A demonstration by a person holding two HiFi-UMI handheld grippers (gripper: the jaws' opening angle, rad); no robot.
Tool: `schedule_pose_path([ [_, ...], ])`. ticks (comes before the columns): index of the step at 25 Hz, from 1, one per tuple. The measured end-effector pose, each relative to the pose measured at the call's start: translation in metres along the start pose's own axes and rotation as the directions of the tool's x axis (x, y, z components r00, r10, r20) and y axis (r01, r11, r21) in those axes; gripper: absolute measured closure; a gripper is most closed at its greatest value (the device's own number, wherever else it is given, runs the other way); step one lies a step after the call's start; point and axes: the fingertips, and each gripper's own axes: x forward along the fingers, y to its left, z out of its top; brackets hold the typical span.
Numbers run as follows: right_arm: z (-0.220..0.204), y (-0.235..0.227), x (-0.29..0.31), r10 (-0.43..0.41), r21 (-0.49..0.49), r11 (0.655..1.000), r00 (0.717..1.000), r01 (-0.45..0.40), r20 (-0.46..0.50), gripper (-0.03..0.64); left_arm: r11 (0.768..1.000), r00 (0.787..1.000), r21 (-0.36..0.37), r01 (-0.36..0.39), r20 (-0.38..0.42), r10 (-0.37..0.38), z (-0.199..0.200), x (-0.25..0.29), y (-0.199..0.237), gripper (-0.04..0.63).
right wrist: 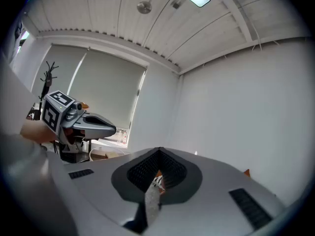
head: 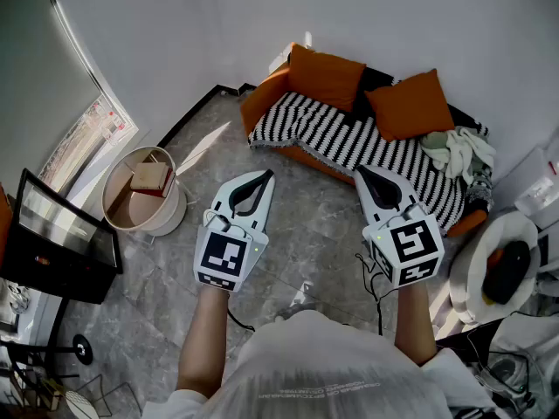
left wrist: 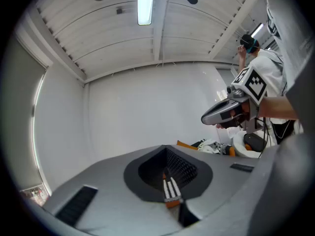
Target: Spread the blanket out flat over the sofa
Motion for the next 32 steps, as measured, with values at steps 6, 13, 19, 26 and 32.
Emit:
schedule_pose_path([
  [6,-0.009,0.006,-0.001,-0.003,0.003,1.0,1.0,0.003,-0.02,0.617,0.999,1.0,-0.028,0.015,-0.01,-0.016,-0.01,0.0,-0.006,0.586],
  [13,-0.014,0.01,-0.005,0.006,0.064,0.998,1.0,-0.006,-0.009,0.617,0.999,1.0,-0.036,0.021,-0.008,-0.021,-0.013,-0.004,-0.007,0.586],
  [19,-0.022,0.021,-0.002,-0.002,0.109,0.994,0.998,0.008,-0.056,0.617,0.998,1.0,-0.057,0.022,-0.011,-0.023,-0.021,-0.018,0.0,0.586],
  [26,-0.033,0.055,-0.002,-0.011,0.133,0.991,0.994,0.025,-0.109,0.617,0.996,0.999,-0.081,0.031,-0.039,-0.034,-0.048,-0.049,0.013,0.586],
  [32,-0.038,0.079,0.003,-0.011,0.15,0.988,0.992,0.029,-0.123,0.617,0.994,0.997,-0.1,0.035,-0.062,-0.041,-0.066,-0.067,0.023,0.586],
])
